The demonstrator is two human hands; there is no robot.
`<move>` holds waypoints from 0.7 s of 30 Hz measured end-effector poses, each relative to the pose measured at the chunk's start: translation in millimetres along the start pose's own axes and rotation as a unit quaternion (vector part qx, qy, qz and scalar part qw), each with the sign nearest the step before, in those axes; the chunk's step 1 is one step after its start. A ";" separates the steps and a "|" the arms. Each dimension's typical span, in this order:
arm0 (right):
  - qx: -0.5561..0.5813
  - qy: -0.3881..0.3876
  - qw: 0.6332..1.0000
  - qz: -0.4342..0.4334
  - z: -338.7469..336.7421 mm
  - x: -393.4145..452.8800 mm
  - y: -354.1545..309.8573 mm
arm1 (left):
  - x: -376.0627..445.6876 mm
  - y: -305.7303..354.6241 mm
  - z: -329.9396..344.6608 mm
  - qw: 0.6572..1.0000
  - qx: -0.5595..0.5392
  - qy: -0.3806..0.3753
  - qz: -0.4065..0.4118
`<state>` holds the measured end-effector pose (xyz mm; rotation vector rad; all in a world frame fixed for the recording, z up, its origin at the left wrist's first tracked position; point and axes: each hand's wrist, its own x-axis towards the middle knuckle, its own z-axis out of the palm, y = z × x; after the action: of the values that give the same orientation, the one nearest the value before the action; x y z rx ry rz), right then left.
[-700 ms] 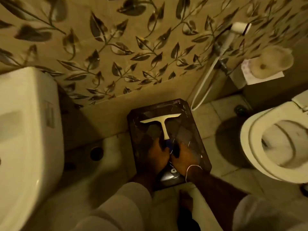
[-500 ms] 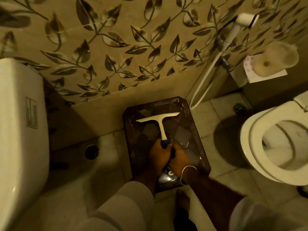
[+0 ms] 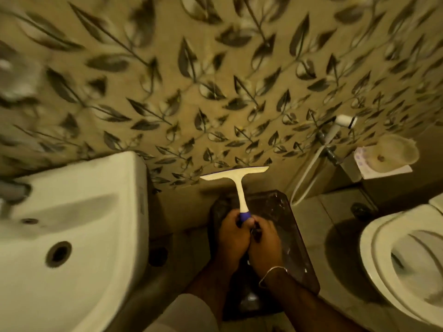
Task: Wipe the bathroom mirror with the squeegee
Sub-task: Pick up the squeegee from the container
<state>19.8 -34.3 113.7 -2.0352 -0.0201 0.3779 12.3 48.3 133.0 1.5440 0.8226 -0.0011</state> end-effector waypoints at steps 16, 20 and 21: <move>0.208 0.073 0.902 -0.370 -0.8 -94.4 -372.5 | -148.0 303.0 -209.2 0.930 -0.078 0.097 0.345; 0.233 0.083 0.863 -0.441 14.3 -124.3 -449.3 | -180.8 350.8 -267.1 0.894 -0.079 0.143 0.416; 0.232 0.085 0.857 -0.453 17.0 -129.9 -464.7 | -187.1 360.4 -278.7 0.889 -0.077 0.150 0.427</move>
<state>-40.3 180.1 542.0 -1.3685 -0.6903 -0.3705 -78.5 229.0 582.1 1.6604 0.2996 0.9452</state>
